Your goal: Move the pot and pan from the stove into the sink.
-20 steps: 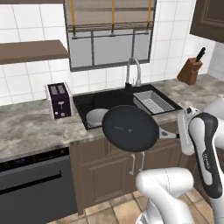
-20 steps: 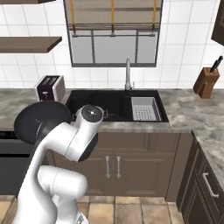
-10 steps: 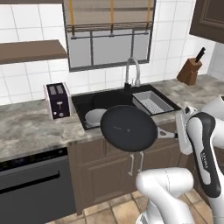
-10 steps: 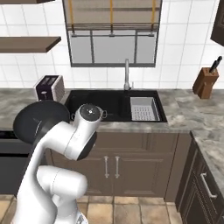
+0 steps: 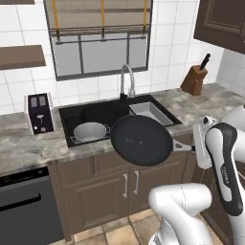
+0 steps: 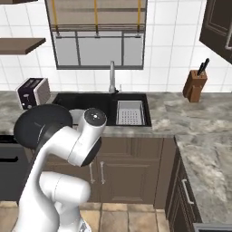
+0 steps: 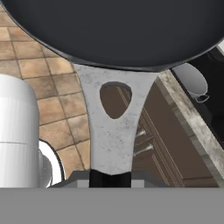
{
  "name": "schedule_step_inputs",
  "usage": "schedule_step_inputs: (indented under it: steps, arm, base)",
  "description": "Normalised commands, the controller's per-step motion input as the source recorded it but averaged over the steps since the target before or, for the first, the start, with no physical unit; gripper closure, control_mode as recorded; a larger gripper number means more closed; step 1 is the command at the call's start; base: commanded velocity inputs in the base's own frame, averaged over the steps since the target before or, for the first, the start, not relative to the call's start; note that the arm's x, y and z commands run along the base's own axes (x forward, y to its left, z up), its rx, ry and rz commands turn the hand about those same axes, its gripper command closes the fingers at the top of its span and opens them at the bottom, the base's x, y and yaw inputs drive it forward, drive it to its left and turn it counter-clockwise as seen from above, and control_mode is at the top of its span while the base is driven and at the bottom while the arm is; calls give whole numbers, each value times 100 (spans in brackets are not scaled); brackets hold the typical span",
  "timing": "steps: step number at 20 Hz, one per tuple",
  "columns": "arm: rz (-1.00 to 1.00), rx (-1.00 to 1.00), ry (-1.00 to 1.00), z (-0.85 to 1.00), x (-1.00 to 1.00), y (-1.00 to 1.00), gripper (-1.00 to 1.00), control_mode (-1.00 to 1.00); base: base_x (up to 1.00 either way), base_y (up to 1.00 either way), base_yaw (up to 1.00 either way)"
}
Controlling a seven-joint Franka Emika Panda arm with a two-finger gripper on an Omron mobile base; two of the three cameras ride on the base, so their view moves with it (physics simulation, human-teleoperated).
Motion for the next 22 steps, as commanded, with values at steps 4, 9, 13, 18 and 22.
schedule_step_inputs:
  steps: [4,9,13,18,22]
  arm:
    - [0,0,0,0,0,0,100,100]
    - [0,0,0,0,0,0,100,100]
    - [0,0,0,0,0,0,100,100]
    - [0,0,0,0,0,0,100,100]
    - [0,0,1,0,11,1,100,-100]
  base:
    - [39,0,0]
    - [80,1,0]
    - [78,0,0]
    - [47,1,0]
    - [0,0,0]
